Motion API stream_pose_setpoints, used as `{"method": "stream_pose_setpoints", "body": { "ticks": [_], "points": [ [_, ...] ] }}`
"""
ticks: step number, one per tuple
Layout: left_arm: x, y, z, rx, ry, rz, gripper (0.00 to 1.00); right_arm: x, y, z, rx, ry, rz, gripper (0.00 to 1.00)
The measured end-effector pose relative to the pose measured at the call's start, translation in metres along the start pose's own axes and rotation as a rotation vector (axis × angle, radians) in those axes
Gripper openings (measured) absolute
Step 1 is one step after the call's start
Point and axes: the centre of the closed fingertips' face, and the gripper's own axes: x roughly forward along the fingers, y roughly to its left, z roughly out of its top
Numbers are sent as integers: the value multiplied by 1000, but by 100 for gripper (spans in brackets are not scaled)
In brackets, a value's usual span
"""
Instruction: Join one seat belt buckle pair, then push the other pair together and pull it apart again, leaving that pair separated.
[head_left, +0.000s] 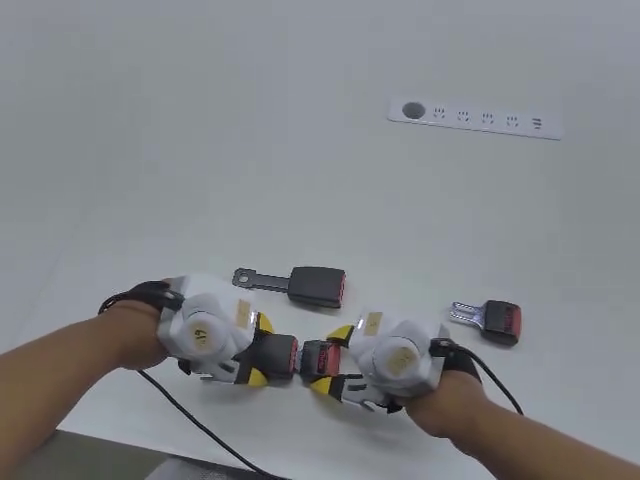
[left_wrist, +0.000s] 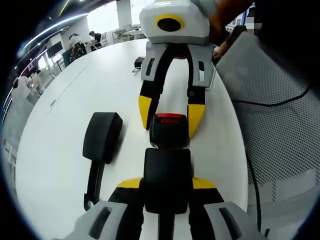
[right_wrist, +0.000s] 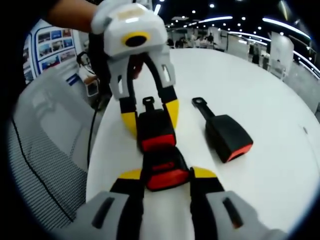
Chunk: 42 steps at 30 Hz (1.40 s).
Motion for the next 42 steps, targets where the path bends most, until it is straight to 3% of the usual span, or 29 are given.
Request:
{"method": "stream_pose_setpoints", "body": {
  "ticks": [16, 42],
  "points": [
    [-3, 1, -1, -52, -97, 18, 35, -3, 2, -2, -68, -21, -18, 34],
    [-3, 1, -2, -83, -153, 10, 35, -4, 1, -2, -50, -93, -37, 33]
  ]
}}
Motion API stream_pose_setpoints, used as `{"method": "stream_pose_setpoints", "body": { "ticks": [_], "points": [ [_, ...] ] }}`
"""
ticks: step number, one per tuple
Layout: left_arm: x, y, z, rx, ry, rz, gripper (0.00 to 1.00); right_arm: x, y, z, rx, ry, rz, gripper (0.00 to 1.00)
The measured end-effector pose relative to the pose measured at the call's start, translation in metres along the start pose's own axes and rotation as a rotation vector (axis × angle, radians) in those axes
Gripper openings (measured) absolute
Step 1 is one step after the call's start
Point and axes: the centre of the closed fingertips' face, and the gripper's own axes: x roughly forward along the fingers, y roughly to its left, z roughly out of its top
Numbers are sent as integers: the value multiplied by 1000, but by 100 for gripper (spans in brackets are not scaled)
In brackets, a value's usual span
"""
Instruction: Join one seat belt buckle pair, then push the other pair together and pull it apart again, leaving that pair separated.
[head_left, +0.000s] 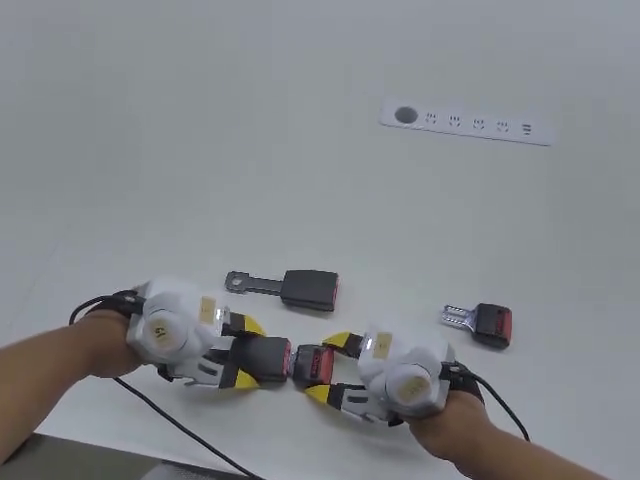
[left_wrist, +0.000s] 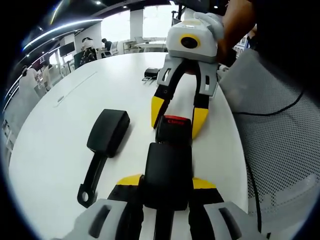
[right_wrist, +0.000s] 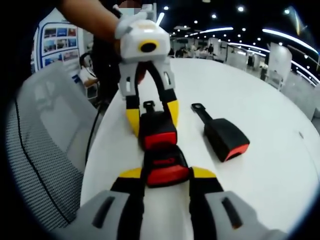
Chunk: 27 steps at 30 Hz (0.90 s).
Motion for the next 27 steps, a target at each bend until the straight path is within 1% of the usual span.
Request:
{"method": "stream_pose_setpoints", "body": {
  "ticks": [2, 8, 10, 11, 13, 15, 16, 17, 18, 19, 21, 22, 23, 24, 25, 26, 27],
  "points": [
    [0, 0, 0, 4, 0, -1, 35, 0, 0, 0, -14, 2, 2, 33],
    [0, 0, 1, -7, -7, -1, 35, 0, -1, 0, -7, -9, -2, 33],
    [0, 0, 1, -29, -9, -2, 35, 0, 0, -1, -8, -10, -3, 33],
    [1, -1, 2, -15, -6, 1, 35, 0, 0, -1, -22, -7, -10, 34],
    [1, -1, 2, -17, -4, 1, 36, 0, 0, -1, -5, -9, -9, 34],
    [1, -1, 2, 3, 9, 1, 36, 0, 0, -1, -33, 1, -13, 34],
    [1, -1, 2, -2, 19, -2, 36, 1, -1, 0, -19, 1, -10, 35],
    [2, -2, 2, 13, 30, -5, 36, 0, 1, 0, 13, -4, 0, 35],
    [2, -2, 3, 20, 39, -10, 36, 0, 0, 0, -23, -4, -2, 35],
    [2, -2, 4, 22, 46, -11, 36, 0, 0, 0, -37, -4, -6, 35],
    [2, -1, 3, 22, 60, -14, 36, -1, 0, 2, -5, -1, -5, 36],
    [2, -1, 4, 12, 62, -16, 37, -3, 1, 3, -2, -2, -9, 36],
    [2, -2, 5, -52, 63, -14, 38, -6, 0, 9, 17, -32, -26, 39],
    [2, 0, 6, -55, 65, -4, 39, -9, 0, 14, 29, -58, -26, 45],
    [1, 2, 6, -50, 77, 21, 43, -13, 0, 21, 61, -93, -31, 55],
    [0, 6, 4, -46, 89, 61, 47, -15, 1, 22, 84, -101, -30, 71],
    [-1, 3, 6, -55, 92, 58, 53, -19, 3, 23, 75, -106, -18, 80]
  ]
}}
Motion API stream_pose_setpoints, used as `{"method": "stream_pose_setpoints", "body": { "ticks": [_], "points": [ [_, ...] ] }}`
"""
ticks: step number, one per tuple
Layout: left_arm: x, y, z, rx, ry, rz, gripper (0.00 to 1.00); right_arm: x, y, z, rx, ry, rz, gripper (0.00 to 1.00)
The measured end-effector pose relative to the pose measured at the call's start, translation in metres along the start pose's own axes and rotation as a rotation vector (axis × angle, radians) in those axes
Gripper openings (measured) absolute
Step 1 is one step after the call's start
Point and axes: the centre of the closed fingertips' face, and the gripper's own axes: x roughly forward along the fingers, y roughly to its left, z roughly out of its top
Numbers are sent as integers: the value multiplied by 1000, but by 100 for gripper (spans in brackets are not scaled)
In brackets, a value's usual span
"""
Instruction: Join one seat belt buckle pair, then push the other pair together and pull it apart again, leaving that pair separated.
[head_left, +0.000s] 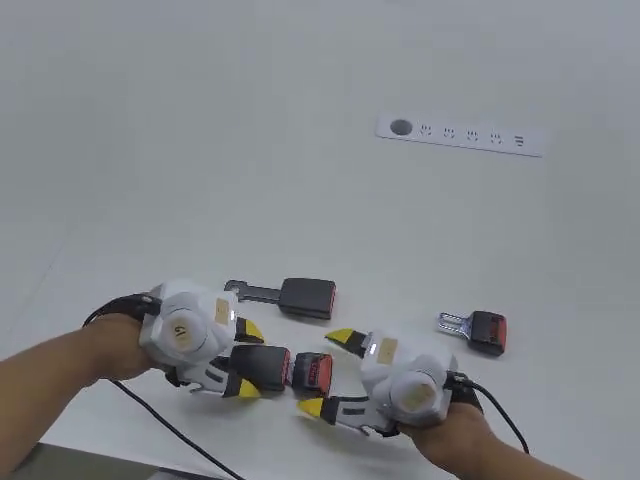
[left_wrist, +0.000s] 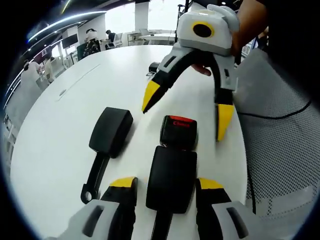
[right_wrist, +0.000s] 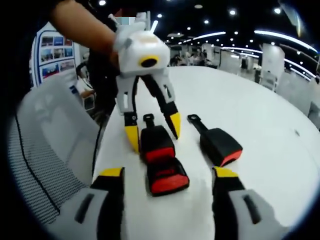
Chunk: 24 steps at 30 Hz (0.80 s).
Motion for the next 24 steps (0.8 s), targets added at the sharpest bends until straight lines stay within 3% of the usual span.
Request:
{"method": "stream_pose_setpoints", "body": {
  "ticks": [1, 4, 7, 10, 15, 19, 24],
  "points": [
    [-2, -1, 2, 5, -6, 6, 60, -3, 2, -1, -4, -2, 8, 87],
    [-10, -4, 17, -2, -59, 28, 75, -18, 10, -3, -9, 1, 20, 90],
    [-22, 0, 31, 2, -100, 82, 74, -37, 1, -6, 14, -4, -41, 91],
    [-30, 4, 42, -15, -132, 122, 76, -59, -7, -4, 36, -47, -91, 93],
    [-41, 7, 57, -18, -164, 156, 78, -100, -26, -14, 64, -51, -173, 92],
    [-50, 17, 70, -45, -201, 191, 78, -127, -43, -23, 73, -45, -234, 90],
    [-56, 24, 79, -36, -208, 215, 78, -155, -66, -29, 92, -53, -311, 91]
  ]
}}
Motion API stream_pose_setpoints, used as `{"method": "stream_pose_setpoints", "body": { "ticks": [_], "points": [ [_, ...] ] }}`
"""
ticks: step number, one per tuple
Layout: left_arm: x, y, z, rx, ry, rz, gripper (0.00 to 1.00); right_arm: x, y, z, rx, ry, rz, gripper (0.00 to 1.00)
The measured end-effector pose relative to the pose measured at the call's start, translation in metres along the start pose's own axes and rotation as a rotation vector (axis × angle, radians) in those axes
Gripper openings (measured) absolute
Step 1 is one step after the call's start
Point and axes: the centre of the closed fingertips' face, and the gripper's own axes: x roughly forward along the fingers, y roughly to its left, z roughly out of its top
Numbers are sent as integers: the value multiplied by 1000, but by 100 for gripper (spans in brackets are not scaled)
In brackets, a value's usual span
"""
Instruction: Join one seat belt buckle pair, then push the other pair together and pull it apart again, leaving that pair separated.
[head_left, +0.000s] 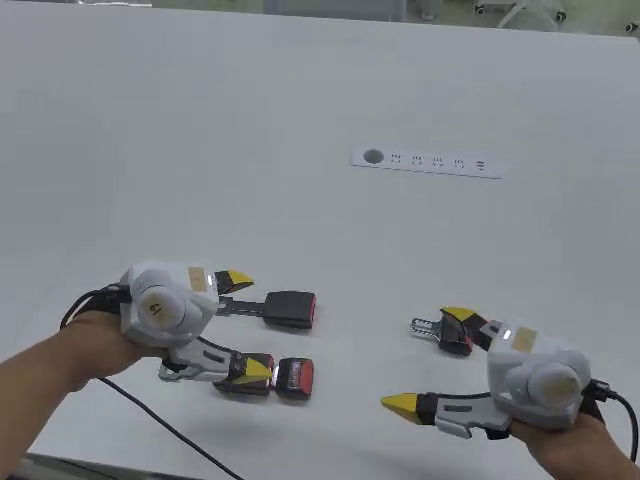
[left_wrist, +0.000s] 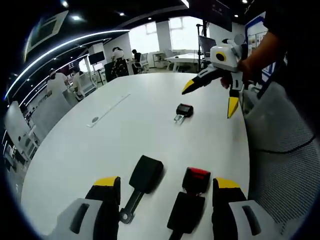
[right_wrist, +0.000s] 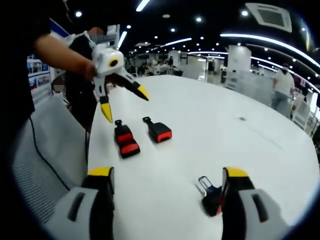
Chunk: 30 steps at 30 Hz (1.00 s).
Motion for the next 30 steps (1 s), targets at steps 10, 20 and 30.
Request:
{"method": "stream_pose_setpoints", "body": {
  "ticks": [10, 20, 30],
  "points": [
    [1, 7, 12, 22, -1, 0, 79, -22, -24, -10, 31, 3, -83, 96],
    [2, 18, 17, 17, 1, -3, 78, -31, -46, -22, 14, 43, -119, 98],
    [23, 32, 14, 35, 19, -37, 76, -30, -62, -40, 16, 119, -84, 95]
  ]
}}
